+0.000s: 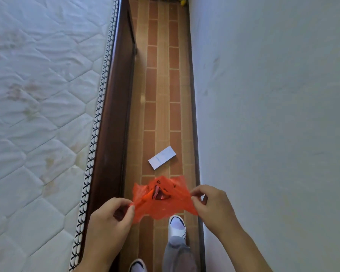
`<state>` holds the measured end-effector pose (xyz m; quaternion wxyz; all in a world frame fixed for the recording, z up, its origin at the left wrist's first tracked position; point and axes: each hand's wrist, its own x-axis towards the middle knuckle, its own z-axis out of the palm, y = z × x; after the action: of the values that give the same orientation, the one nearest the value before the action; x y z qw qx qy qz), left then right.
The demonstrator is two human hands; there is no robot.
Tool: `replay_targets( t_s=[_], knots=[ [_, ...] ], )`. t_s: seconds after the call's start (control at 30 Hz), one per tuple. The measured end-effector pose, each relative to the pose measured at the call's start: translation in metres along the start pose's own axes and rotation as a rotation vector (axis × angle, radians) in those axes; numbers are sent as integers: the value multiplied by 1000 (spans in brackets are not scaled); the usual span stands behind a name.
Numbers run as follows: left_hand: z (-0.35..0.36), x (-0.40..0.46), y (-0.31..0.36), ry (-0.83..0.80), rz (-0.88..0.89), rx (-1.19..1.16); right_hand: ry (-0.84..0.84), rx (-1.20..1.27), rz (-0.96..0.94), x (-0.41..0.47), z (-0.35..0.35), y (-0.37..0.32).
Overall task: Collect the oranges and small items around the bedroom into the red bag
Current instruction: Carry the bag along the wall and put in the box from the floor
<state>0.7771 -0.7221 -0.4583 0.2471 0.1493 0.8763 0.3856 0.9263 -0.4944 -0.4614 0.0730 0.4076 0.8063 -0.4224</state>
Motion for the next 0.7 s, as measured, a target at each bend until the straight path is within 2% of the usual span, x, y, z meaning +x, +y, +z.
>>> replay_targets(
  t_s=[0.33,0.7],
  knots=[
    [117,69,-116,19,52,50,53,-58,-29,99,101,114],
    [225,124,-196,89,170,136,109,-81,-124,172,171,213]
  ],
)
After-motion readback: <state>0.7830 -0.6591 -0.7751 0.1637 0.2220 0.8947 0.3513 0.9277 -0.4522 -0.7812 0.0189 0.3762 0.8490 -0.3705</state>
